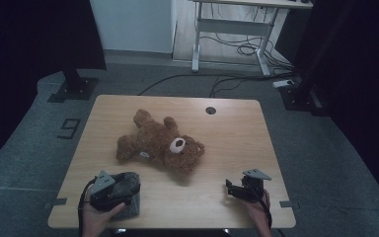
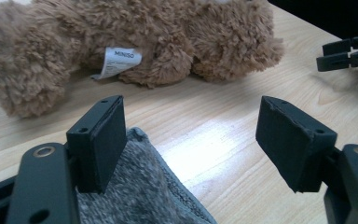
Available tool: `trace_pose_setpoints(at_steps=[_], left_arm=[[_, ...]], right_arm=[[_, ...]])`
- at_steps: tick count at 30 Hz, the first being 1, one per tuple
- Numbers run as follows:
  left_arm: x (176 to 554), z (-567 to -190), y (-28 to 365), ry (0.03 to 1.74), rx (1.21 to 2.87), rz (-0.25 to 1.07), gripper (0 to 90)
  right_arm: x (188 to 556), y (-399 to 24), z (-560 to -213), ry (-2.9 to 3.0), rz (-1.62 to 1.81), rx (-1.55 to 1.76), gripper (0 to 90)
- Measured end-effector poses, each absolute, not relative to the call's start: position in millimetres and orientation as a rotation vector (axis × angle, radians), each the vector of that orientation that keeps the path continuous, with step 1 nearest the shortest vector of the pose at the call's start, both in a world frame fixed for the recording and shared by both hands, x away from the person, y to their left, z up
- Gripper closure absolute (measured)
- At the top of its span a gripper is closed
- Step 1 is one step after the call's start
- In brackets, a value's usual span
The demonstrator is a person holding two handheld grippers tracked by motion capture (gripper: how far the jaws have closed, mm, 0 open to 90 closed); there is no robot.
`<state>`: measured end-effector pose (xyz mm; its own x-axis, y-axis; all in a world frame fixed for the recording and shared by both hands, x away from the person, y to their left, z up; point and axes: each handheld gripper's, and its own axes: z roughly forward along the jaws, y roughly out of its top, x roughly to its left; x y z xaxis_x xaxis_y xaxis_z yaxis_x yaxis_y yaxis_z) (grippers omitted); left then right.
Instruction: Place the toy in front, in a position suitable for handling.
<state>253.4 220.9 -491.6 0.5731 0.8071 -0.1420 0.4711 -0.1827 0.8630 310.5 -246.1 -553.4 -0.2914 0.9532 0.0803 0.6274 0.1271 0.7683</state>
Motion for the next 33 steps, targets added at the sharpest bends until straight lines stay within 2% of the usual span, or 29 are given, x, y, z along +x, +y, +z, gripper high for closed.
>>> trace_pose_setpoints(at_steps=[8,17,33], left_arm=[[252,-483,218,1.017,1.818,0.438,24.7],[255,-490,217,1.039,1.835,0.435,24.8],[260,-492,229,1.141,1.815,0.487,24.3]], right_arm=[[303,-250,-550,1.934,1.051,1.491,14.0],[301,-250,-544,1.934,1.098,1.461,14.3],[303,-203,-521,2.041,1.204,1.261,13.9]])
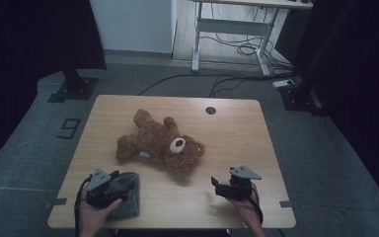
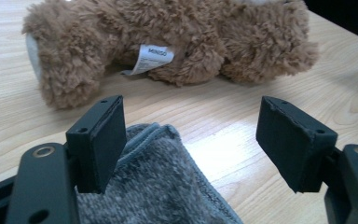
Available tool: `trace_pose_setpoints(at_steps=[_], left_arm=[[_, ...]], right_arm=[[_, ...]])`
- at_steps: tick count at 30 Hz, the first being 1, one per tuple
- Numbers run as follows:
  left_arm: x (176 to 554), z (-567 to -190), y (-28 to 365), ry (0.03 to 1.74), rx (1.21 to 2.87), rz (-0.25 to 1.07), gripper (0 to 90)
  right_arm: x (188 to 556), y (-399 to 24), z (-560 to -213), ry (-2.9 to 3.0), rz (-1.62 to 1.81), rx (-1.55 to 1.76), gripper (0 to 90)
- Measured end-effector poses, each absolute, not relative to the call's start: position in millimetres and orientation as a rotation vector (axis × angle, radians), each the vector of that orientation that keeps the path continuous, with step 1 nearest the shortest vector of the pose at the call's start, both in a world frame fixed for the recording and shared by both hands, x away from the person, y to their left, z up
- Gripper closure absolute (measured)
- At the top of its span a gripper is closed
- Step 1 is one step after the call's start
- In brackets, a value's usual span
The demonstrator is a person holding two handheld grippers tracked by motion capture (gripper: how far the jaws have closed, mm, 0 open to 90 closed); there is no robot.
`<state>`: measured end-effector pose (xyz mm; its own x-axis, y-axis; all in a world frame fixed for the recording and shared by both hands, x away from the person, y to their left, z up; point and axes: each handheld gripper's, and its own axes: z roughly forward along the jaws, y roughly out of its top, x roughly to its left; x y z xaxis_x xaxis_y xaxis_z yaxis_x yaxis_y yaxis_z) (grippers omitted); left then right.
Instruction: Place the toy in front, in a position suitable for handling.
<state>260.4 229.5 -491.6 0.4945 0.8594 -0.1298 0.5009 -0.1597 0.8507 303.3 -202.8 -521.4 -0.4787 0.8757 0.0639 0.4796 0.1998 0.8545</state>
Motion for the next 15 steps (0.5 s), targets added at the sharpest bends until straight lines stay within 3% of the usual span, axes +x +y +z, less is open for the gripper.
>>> trace_pose_setpoints(at_steps=[15], left_arm=[[294,-487,246,1.216,1.828,0.525,23.5]], right_arm=[[316,-150,-505,2.135,1.334,1.144,11.0]])
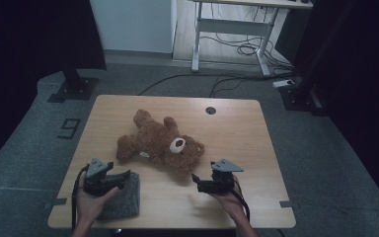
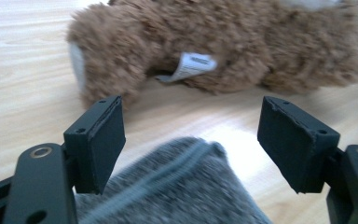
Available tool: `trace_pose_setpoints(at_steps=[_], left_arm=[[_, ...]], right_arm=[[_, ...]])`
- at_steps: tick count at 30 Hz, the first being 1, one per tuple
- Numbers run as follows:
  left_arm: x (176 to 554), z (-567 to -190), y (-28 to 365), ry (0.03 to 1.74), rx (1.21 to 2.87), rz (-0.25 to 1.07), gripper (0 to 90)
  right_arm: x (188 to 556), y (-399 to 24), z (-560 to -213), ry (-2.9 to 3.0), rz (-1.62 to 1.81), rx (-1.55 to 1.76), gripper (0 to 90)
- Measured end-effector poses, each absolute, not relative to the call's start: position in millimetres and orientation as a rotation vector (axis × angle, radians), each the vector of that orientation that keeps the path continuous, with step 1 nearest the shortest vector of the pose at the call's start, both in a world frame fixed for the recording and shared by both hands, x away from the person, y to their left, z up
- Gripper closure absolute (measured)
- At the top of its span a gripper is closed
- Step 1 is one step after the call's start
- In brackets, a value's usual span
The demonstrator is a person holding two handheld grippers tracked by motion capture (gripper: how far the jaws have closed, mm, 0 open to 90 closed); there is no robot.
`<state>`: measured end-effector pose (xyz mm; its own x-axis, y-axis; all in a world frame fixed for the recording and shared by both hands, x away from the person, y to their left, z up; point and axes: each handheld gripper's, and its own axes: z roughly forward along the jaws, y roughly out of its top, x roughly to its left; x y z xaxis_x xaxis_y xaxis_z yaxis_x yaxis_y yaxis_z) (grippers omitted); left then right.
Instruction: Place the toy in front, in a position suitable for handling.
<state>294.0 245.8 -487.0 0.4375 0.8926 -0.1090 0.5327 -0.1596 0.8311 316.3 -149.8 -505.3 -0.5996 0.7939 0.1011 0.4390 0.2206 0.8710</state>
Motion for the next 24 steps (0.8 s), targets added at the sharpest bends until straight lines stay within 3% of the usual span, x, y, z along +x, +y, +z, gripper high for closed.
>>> trace_pose_setpoints(at_steps=[12,24], left_arm=[[344,-496,266,1.281,1.855,0.569,22.9],[396,-514,256,1.275,1.924,0.468,20.7]], right_arm=[[334,-109,-512,2.157,1.319,1.158,4.0],[357,-92,-523,2.155,1.232,1.212,0.0]])
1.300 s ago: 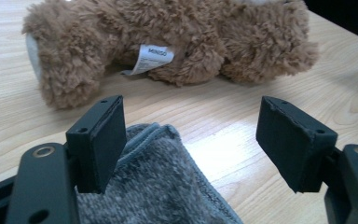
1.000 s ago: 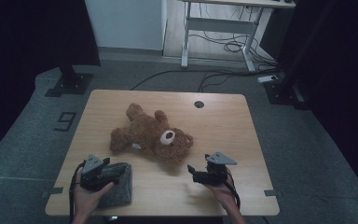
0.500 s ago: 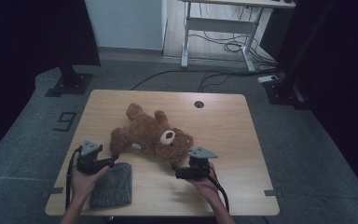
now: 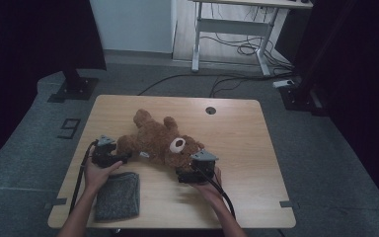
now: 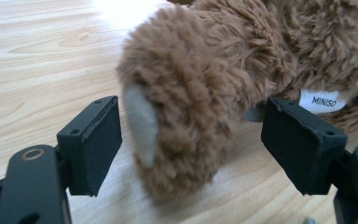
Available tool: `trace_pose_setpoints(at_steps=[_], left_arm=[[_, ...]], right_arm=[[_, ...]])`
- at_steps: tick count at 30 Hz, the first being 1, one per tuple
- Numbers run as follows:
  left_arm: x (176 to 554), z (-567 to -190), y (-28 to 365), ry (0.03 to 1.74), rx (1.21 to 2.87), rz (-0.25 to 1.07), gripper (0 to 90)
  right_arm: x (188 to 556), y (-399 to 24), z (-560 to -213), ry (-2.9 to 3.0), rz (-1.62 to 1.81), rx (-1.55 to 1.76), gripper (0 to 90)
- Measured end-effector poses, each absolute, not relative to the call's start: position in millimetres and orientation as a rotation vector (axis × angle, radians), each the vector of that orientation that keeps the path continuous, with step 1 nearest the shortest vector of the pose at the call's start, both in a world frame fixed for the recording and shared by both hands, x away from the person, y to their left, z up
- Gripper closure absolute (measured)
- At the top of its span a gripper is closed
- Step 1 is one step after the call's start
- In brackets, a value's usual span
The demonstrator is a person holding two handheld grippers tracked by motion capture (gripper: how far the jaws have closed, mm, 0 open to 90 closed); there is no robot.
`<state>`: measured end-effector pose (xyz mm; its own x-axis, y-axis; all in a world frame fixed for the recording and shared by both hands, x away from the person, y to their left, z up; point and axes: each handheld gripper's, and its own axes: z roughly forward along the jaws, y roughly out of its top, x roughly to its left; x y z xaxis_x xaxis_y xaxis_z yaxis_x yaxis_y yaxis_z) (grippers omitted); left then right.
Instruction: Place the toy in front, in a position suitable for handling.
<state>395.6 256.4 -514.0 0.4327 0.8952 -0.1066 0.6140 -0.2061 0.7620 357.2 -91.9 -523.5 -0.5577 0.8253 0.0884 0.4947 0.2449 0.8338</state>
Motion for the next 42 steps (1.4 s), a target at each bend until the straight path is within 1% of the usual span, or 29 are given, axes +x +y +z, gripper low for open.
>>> trace_pose_setpoints(at_steps=[3,5,6,7,8,9,10,11,12,13,14,15,16,17,18,19,20,26,33,34,42], left_arm=[[399,-517,253,1.283,1.936,0.465,22.9],[402,-520,251,1.297,1.951,0.469,29.1],[403,-522,250,1.312,1.953,0.469,34.2],[403,-522,250,1.312,1.953,0.469,41.1],[404,-523,251,1.334,1.950,0.472,41.1],[404,-523,251,1.342,1.938,0.457,47.6],[404,-522,252,1.346,1.926,0.444,54.3],[405,-522,252,1.346,1.916,0.432,54.3],[405,-521,251,1.340,1.924,0.411,62.2],[405,-521,251,1.340,1.924,0.411,64.5],[405,-518,251,1.341,1.927,0.394,66.8],[405,-518,251,1.341,1.927,0.394,68.5],[403,-515,253,1.339,1.913,0.387,70.0],[403,-515,253,1.339,1.913,0.387,70.9],[402,-511,254,1.327,1.899,0.387,71.8],[402,-511,254,1.327,1.899,0.387,72.6],[400,-508,255,1.322,1.893,0.394,73.1],[394,-492,253,1.283,1.834,0.386,74.8],[388,-478,244,1.221,1.811,0.375,75.2],[383,-472,237,1.190,1.812,0.379,75.2],[364,-449,218,1.095,1.805,0.376,75.2]], right_arm=[[361,-91,-528,2.155,1.216,1.225,0.0],[364,-90,-531,2.151,1.228,1.243,0.1],[366,-90,-531,2.150,1.245,1.239,3.4],[366,-90,-531,2.150,1.245,1.239,3.4],[366,-90,-531,2.149,1.250,1.237,5.9],[367,-91,-531,2.150,1.257,1.236,11.1],[368,-92,-531,2.148,1.264,1.250,18.5],[368,-92,-531,2.148,1.264,1.250,18.5],[368,-93,-531,2.138,1.275,1.251,31.1],[368,-93,-531,2.138,1.275,1.251,31.1],[367,-93,-529,2.140,1.261,1.226,39.3],[367,-93,-529,2.140,1.261,1.226,39.3],[367,-94,-528,2.142,1.241,1.199,45.5],[367,-94,-528,2.142,1.241,1.199,45.5],[367,-96,-526,2.123,1.238,1.186,50.4],[367,-96,-526,2.123,1.238,1.186,50.4],[368,-98,-526,2.110,1.240,1.170,53.3],[367,-103,-518,2.016,1.245,1.110,57.3],[367,-123,-505,1.961,1.297,1.102,57.3],[365,-131,-501,1.939,1.311,1.093,57.5],[353,-161,-485,1.897,1.365,1.069,57.8]])
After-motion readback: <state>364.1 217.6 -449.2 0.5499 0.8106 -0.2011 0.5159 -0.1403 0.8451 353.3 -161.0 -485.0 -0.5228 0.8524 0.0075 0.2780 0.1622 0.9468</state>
